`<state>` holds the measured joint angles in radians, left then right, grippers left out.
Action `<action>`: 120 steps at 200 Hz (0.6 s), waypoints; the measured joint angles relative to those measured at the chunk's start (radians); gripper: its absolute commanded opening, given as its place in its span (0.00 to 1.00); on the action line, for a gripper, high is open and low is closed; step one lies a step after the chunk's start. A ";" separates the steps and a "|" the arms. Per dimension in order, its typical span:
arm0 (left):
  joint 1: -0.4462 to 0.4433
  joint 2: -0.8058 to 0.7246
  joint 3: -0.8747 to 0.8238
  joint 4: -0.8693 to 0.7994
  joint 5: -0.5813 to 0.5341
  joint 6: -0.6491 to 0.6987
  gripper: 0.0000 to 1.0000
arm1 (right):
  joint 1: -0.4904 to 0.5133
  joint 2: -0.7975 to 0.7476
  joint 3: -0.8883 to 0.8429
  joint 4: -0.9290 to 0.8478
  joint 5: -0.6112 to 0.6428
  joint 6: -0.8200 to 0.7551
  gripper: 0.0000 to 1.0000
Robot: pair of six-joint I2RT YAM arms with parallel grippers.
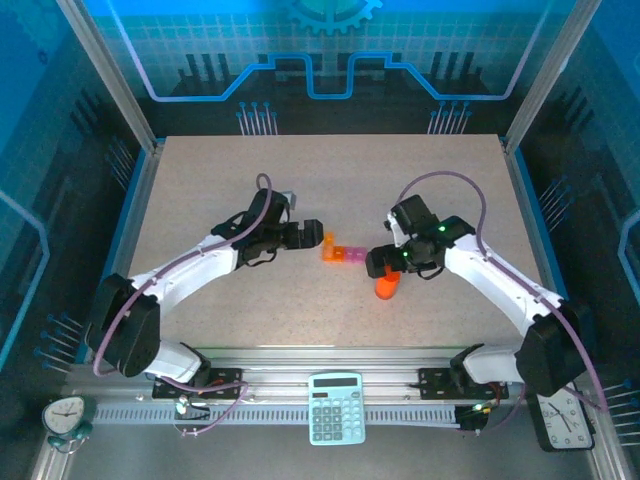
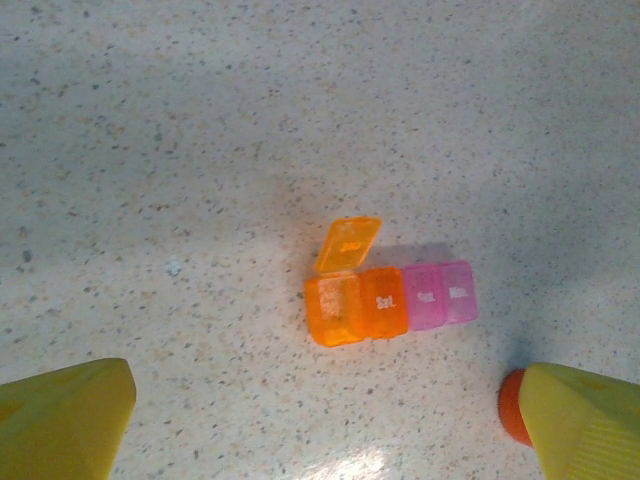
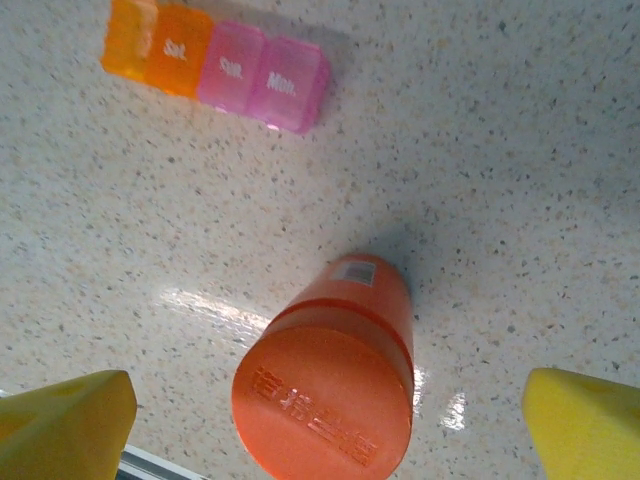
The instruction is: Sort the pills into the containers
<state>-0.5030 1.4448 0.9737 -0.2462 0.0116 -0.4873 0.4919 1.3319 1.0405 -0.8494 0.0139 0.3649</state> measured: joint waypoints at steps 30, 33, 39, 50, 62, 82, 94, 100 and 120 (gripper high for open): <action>0.013 -0.003 -0.014 0.000 -0.005 0.000 0.99 | 0.021 0.066 0.000 -0.008 0.015 -0.019 0.90; 0.014 -0.003 -0.016 0.000 -0.006 0.000 0.99 | 0.024 0.072 0.000 -0.008 0.016 -0.018 0.89; 0.014 -0.003 -0.018 0.001 -0.007 0.000 0.99 | 0.026 0.084 0.000 -0.008 0.017 -0.025 0.86; 0.016 -0.006 -0.027 0.004 -0.008 -0.001 0.99 | 0.032 0.104 0.000 -0.008 0.020 -0.033 0.84; 0.018 -0.009 -0.034 0.006 -0.011 -0.001 0.99 | 0.041 0.122 0.000 -0.009 0.024 -0.039 0.79; 0.019 -0.014 -0.044 0.009 -0.015 -0.002 0.99 | 0.053 0.140 0.000 -0.015 0.029 -0.051 0.71; 0.021 -0.020 -0.051 0.011 -0.015 -0.002 0.99 | 0.058 0.146 0.001 -0.018 0.031 -0.053 0.65; 0.023 -0.024 -0.055 0.013 -0.015 -0.003 0.99 | 0.058 0.150 0.001 -0.020 0.032 -0.054 0.63; 0.024 -0.043 -0.073 0.015 -0.017 -0.004 0.99 | 0.059 0.171 0.011 -0.031 0.037 -0.060 0.51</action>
<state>-0.4786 1.4021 0.9005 -0.2310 -0.0051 -0.4915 0.5510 1.5032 1.0515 -0.8799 0.0505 0.3046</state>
